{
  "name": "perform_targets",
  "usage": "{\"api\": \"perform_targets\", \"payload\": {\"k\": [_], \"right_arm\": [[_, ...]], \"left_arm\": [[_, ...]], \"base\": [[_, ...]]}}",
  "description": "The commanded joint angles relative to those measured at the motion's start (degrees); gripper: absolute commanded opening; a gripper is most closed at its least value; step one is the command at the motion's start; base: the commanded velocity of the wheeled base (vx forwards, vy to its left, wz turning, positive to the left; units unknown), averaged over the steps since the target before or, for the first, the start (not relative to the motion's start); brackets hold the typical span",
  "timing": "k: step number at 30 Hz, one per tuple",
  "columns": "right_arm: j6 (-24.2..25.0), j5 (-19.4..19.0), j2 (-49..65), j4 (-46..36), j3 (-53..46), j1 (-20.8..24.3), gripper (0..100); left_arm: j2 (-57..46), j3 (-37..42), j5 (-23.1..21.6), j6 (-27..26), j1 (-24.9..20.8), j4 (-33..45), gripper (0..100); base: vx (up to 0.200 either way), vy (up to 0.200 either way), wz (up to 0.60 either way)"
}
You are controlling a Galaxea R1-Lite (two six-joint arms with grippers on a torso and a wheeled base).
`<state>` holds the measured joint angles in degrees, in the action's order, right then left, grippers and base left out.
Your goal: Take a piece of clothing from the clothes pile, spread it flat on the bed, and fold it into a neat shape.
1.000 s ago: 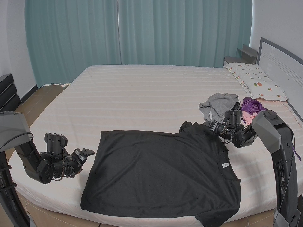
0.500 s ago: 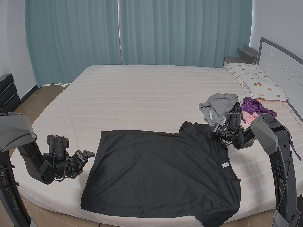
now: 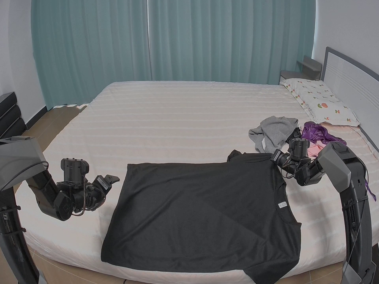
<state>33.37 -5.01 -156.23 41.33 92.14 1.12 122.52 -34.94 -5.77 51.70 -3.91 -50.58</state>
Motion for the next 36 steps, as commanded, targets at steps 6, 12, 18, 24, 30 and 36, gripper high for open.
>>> {"api": "perform_targets", "payload": {"k": [6, 12, 18, 24, 30, 36], "right_arm": [[0.3, 1.2, 0.3, 4.2, -2.9, 0.1, 0], [0.2, 2.3, 0.3, 4.2, -3.5, 0.1, 0], [0.3, 3.3, 0.1, 5.3, -4.2, 0.5, 0], [0.3, 3.3, -0.1, 6.1, -4.7, 0.6, 0], [0.3, 4.0, -0.4, 7.0, -4.9, 1.1, 0], [0.0, 4.0, -0.2, 8.9, -6.5, 1.0, 0]], "left_arm": [[12.6, -19.8, 0.7, -0.5, 0.6, 1.4, 100], [18.2, -31.5, 0.6, -1.7, 0.2, 5.8, 100], [26.0, -48.5, 0.4, -2.7, 0.5, 15.3, 100], [30.2, -55.1, 0.6, -4.1, -0.1, 17.8, 100], [33.9, -60.0, 2.9, -5.8, -0.6, 18.9, 100], [34.1, -60.3, 2.5, -5.9, -1.3, 18.9, 100]], "base": [[0.0, 0.0, 0.0], [0.0, 0.0, 0.0], [0.0, 0.0, 0.0], [0.0, 0.0, 0.0], [0.0, 0.0, 0.0], [0.0, 0.0, 0.0]]}}
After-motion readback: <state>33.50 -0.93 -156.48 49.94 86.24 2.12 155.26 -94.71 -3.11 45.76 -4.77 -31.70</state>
